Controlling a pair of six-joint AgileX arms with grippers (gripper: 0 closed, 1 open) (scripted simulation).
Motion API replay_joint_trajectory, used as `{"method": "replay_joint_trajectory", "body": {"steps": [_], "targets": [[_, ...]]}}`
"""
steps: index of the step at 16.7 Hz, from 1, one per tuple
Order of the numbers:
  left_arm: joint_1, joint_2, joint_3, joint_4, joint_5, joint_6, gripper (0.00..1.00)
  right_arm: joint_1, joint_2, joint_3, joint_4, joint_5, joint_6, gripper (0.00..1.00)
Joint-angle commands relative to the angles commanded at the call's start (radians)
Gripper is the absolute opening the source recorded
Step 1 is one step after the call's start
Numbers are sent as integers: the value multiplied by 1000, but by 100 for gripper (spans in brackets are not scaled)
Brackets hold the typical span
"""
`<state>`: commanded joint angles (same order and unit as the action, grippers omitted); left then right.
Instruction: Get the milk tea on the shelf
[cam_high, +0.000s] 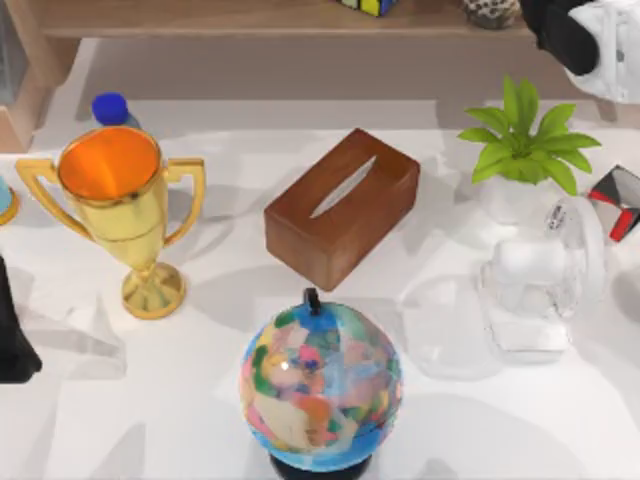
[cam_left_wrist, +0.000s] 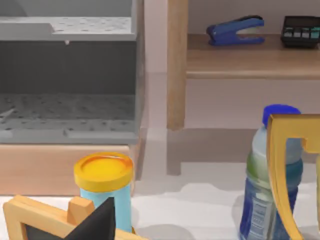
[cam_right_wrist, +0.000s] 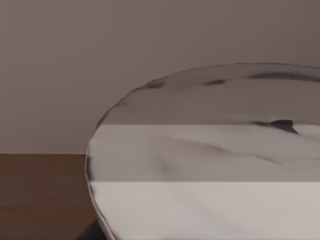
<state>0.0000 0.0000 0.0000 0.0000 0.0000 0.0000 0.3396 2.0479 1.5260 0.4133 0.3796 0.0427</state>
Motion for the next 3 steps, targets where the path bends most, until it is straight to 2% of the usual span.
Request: {"method": "replay_joint_trajectory", "body": {"steps": [3], "targets": [[0,0,0,0,0,0,100,0,0,0,0,0,0,100]]}}
